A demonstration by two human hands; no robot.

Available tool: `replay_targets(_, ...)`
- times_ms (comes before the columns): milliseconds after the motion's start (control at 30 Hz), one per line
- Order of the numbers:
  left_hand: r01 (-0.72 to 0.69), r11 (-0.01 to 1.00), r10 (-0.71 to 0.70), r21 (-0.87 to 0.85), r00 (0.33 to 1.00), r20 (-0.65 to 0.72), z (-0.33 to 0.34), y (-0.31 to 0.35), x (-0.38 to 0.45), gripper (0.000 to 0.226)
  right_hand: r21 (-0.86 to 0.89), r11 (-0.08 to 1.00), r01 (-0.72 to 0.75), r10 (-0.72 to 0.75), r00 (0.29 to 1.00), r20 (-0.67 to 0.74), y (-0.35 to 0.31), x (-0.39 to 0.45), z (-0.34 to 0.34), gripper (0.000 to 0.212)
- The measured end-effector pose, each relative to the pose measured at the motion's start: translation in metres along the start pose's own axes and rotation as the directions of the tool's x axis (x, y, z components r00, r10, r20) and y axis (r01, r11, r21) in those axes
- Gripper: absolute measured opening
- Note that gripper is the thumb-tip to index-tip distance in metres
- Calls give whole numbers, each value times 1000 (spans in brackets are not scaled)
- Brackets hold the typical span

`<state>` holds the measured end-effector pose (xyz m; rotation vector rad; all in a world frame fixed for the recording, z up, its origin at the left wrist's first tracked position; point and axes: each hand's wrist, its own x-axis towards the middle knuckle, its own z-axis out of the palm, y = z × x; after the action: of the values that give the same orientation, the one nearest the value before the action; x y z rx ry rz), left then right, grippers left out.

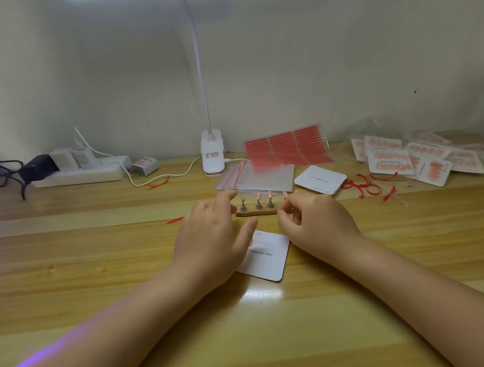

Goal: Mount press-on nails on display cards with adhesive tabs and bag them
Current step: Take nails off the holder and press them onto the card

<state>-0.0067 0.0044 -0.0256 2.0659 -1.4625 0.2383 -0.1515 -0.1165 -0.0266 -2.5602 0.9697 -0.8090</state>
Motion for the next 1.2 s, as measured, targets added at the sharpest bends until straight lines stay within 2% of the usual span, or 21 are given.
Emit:
replay_targets(100, 31, 999, -30, -8, 997, 71, 1, -8, 4, 59, -37, 999, 20, -19, 1000, 14, 1, 1, 2, 13)
replay_targets(233, 33, 988, -46, 154, 996, 81, 2, -13, 9, 64, -53, 998, 21, -19, 999, 38, 2, 2, 4, 17)
replay_targets(433, -147, 895, 40, 422, 967, 252, -8, -32, 23, 97, -75, 997, 20, -17, 999, 41, 4, 3, 8, 16)
replay_targets(567, -132, 863, 24, 487, 974, 223, -14, -46, 30, 90, -75, 997, 31, -29, 999, 31, 5, 3, 9, 15)
replay_targets(667, -117, 922, 56, 369, 984, 172, -14, -43, 31, 81, -72, 997, 38, -36, 999, 31, 5, 2, 8, 16)
replay_targets(767, -147, 973, 104, 176, 967, 233, -5, -30, 24, 65, -60, 997, 37, -35, 999, 29, 5, 3, 8, 16)
replay_targets(867, -99, 994, 80, 54, 955, 286, 4, -22, 16, 66, -44, 999, 23, -22, 999, 27, 5, 3, 8, 19)
replay_targets(1033, -135, 990, 140, -50, 982, 127, 6, -16, 12, 57, -10, 999, 49, -49, 998, -36, 4, 4, 6, 24)
replay_targets(1200, -177, 983, 181, -54, 979, 90, 7, -13, 7, 53, -51, 998, 41, -42, 999, -16, 5, 10, 5, 27)
